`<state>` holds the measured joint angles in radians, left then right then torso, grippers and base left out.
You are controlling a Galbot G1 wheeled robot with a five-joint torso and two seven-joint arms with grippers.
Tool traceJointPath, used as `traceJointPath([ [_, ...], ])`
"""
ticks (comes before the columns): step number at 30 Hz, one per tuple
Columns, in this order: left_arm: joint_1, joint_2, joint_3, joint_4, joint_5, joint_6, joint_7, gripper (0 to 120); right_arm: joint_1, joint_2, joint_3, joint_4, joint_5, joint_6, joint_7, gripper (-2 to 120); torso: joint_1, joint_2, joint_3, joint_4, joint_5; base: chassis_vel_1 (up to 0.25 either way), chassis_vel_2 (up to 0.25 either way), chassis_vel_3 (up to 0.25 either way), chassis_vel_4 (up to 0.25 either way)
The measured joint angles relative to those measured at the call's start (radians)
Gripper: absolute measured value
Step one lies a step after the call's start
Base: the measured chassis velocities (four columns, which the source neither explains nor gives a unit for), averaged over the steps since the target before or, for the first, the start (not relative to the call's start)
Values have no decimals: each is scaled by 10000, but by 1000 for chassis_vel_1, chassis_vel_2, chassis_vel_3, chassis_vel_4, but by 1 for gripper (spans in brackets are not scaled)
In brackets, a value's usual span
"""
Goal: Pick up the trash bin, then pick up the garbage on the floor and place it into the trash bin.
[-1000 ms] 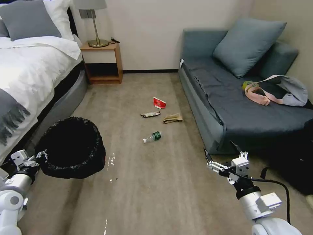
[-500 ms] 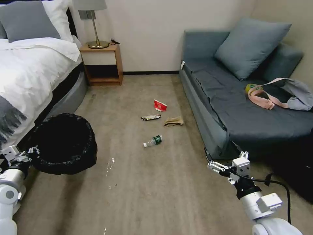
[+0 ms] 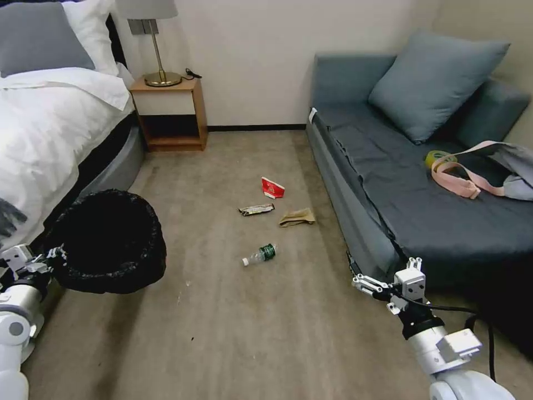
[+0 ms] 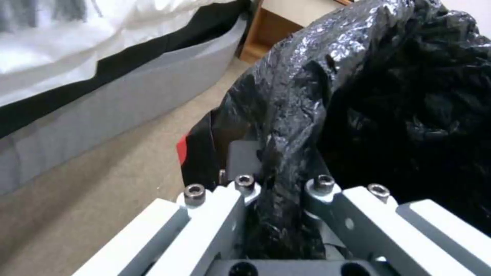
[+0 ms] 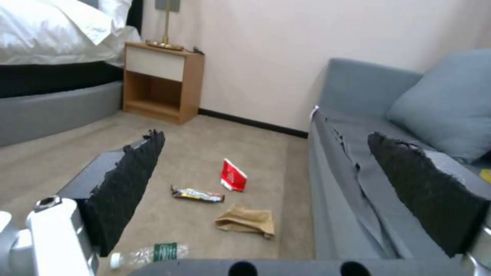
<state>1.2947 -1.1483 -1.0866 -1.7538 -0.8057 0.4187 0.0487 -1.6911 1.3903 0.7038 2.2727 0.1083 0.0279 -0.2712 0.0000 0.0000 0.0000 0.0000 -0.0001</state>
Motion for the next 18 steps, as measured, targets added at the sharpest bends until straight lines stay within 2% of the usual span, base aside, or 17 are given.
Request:
traceJointPath([
  [8, 42, -42, -47, 49, 0, -6, 64, 4, 22, 17, -40, -13, -9, 0, -21, 100, 0, 0, 0, -1, 0, -169, 144, 146, -157],
  [18, 118, -44, -74, 90, 20, -33, 321, 4, 70, -18, -120, -106, 21, -17, -23, 100, 1, 0, 0, -2, 1, -190, 207, 191, -193],
])
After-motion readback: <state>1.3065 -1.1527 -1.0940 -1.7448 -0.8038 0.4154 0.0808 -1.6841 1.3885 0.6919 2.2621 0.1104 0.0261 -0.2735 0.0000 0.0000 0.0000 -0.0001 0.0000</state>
